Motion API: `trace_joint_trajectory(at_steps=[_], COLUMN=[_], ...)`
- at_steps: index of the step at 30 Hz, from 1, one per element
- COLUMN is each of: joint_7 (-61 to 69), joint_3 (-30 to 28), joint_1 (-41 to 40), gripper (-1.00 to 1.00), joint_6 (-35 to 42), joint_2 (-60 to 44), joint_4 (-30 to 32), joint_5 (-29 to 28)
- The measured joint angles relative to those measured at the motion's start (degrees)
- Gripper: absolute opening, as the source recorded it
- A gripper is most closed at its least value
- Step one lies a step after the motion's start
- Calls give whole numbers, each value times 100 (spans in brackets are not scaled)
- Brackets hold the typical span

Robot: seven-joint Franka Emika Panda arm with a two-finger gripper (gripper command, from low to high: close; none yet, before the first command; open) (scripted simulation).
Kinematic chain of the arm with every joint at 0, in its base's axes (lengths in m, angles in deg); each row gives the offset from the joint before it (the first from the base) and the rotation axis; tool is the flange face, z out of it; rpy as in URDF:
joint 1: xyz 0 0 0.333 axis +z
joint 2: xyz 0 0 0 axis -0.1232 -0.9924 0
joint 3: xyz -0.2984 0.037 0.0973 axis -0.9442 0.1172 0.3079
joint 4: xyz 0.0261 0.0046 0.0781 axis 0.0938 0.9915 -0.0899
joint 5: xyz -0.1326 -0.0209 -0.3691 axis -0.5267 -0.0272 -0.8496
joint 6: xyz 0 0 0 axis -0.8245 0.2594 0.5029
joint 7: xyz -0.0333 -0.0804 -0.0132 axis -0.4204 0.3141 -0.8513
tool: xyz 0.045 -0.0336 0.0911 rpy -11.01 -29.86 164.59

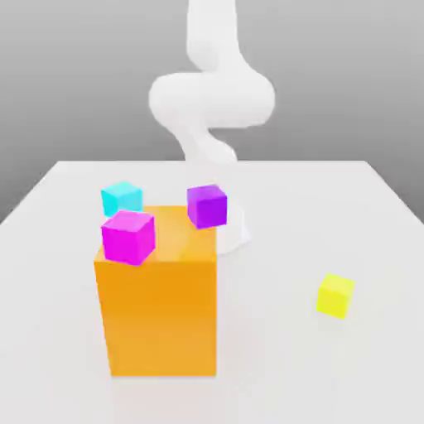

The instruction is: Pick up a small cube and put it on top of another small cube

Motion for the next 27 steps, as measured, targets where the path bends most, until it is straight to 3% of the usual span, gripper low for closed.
trace_joint_trajectory(at_steps=[17,22,27], joint_7=[1563,1436,686], joint_3=[1115,1442,604], joint_1=[2251,2517,3128], gripper=[0,0,0], joint_6=[-2355,-3087,-3924], joint_2=[-3117,-4056,-5100], joint_4=[2575,3118,2980], joint_5=[537,-21,-1101])
